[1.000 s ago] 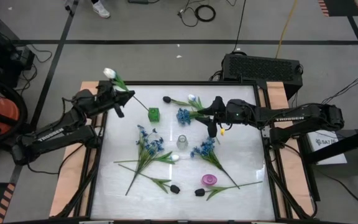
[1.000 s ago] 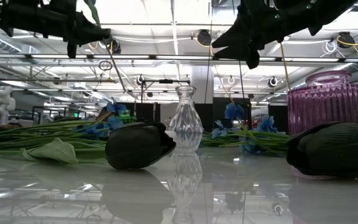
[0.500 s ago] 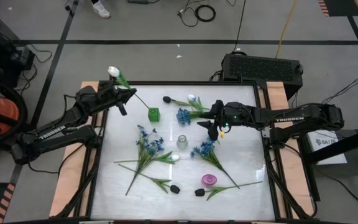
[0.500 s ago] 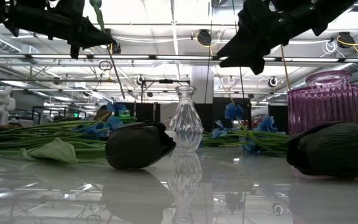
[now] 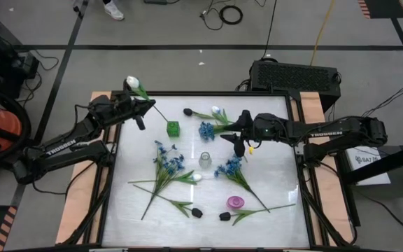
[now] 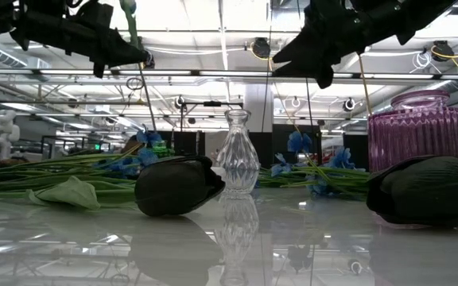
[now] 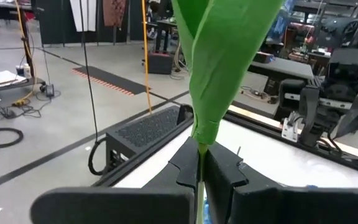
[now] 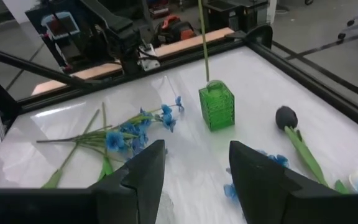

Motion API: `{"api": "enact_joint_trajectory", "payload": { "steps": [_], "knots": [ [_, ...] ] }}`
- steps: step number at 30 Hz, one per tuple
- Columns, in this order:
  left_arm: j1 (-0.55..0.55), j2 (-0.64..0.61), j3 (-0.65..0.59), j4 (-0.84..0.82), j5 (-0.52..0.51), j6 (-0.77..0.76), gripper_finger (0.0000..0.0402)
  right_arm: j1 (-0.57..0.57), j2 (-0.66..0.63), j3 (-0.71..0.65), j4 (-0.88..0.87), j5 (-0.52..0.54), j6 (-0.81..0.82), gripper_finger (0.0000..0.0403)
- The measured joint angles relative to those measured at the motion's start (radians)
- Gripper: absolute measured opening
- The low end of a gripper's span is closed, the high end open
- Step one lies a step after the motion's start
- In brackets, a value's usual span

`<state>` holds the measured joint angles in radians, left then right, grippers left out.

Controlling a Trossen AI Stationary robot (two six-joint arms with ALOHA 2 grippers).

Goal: Sort flowers into vase by color
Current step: Put the top white flower into the green vase

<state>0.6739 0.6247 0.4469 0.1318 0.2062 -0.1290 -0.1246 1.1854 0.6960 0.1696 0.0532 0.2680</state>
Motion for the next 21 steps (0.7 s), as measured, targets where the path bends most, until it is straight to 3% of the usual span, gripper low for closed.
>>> {"api": "enact_joint_trajectory", "payload": {
  "steps": [21],
  "knots": [
    [-0.002,0.024,-0.028,0.044,-0.029,0.032,0.0015,0.000,0.000,0.000,0.068,0.008,-0.079,0.0171]
  ]
}}
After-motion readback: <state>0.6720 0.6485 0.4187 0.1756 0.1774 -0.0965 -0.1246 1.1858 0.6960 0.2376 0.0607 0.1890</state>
